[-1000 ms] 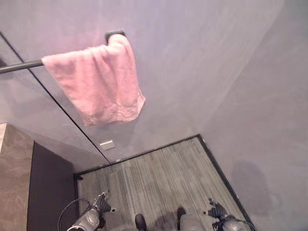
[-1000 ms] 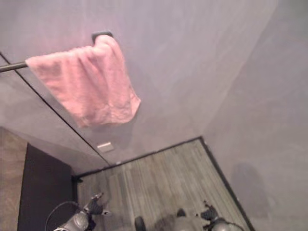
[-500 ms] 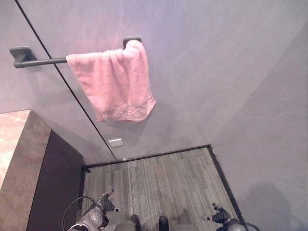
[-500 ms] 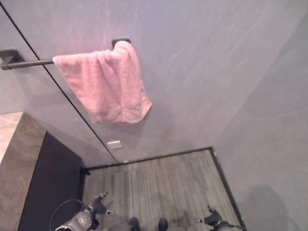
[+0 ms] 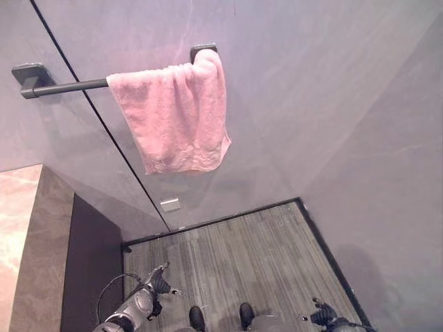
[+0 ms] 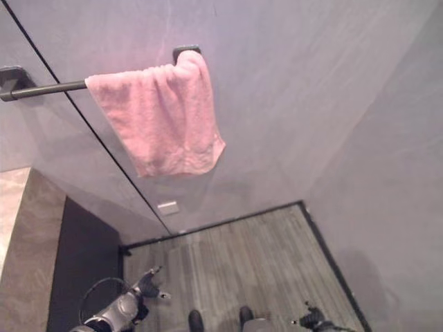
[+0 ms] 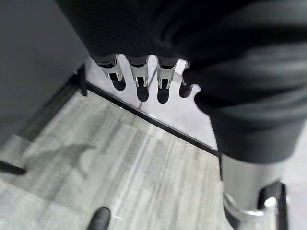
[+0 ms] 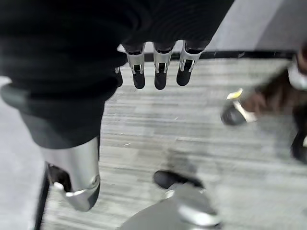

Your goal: Put brush and paste in cup on sink, flatten towel.

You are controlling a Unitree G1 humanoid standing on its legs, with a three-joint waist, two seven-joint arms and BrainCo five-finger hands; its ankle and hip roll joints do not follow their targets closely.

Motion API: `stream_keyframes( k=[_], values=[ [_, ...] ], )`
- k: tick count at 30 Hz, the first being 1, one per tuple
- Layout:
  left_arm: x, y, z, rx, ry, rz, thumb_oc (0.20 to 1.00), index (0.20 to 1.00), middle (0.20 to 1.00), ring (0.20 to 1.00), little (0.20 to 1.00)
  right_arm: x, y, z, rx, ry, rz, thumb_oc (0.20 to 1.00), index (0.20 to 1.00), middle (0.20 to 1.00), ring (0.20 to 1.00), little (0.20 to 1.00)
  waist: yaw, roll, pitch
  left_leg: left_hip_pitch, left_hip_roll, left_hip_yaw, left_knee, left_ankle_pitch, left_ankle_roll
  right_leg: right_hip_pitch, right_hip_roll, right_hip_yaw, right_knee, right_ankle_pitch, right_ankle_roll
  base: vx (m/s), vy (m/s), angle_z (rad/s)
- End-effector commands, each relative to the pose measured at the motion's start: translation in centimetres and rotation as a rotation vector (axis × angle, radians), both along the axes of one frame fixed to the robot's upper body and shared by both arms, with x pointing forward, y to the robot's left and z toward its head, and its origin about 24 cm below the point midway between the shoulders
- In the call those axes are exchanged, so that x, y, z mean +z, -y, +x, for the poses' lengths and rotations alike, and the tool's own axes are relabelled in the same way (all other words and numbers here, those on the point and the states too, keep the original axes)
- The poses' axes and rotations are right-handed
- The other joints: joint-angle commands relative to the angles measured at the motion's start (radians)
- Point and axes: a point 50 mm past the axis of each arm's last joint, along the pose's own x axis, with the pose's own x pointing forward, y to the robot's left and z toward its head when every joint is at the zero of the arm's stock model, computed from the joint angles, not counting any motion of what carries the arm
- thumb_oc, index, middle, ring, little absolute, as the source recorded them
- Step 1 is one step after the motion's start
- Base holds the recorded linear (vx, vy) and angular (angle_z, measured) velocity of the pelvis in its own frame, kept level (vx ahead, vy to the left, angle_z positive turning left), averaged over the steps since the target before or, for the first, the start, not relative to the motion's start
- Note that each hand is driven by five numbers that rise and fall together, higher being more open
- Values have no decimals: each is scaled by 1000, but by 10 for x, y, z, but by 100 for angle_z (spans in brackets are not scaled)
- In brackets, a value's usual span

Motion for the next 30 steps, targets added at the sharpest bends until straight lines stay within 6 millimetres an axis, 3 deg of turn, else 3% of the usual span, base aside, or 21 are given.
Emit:
stream_keyframes(
  k=[1,7,9,13,17,21,25,30],
  values=[
    [2,-15,-3,67,9,15,1000,1000,1000,1000,1000,3,-2,11,-39,48,29,1000,1000,1000,1000,1000,20,-16,-40,-27,8,28,83,-35,-40,-15,-26,92,3,109,101,60,143,-50],
    [-1,-20,-10,81,-18,22,1000,1000,1000,1000,1000,4,-4,11,-24,56,38,1000,1000,1000,1000,1000,13,-32,-34,-23,12,50,61,-27,-40,-47,-23,97,3,168,109,4,40,-23],
    [-1,-25,-14,88,-28,37,1000,1000,1000,1000,1000,2,-6,9,-56,58,55,1000,1000,1000,1000,1000,6,-55,-36,-33,30,100,29,-20,-47,-69,-31,64,-60,200,129,-63,-32,-38],
    [-2,-26,-16,106,-35,36,1000,1000,1000,1000,1000,0,-5,3,-76,39,54,1000,1000,1000,1000,1000,11,-65,-44,-28,38,114,28,-22,-52,-74,-39,62,-83,224,137,39,-21,-56],
    [-3,-22,-16,115,-25,13,1000,1000,1000,1000,1000,-1,2,-5,-141,33,50,1000,1000,1000,1000,1000,14,-65,-53,-12,24,100,34,-34,-47,-63,-44,58,-74,219,136,54,32,1],
    [1,-17,-9,83,13,1,1000,1000,1000,1000,1000,3,4,3,-172,77,66,1000,1000,1000,1000,1000,15,-52,-44,-3,2,69,40,-46,-32,-67,-38,56,-1,205,137,31,83,7],
    [11,-13,8,43,82,-5,1000,1000,1000,1000,1000,9,5,16,-187,141,79,1000,1000,1000,1000,1000,5,-33,-9,12,-25,4,57,-59,-11,-105,-31,82,149,235,124,25,102,44],
    [16,-9,15,3,105,-7,1000,1000,1000,1000,1000,11,2,22,-172,163,89,1000,1000,1000,1000,1000,-4,-20,3,23,-40,-27,60,-65,-3,-120,-40,70,185,242,104,42,104,59]
  ],
)
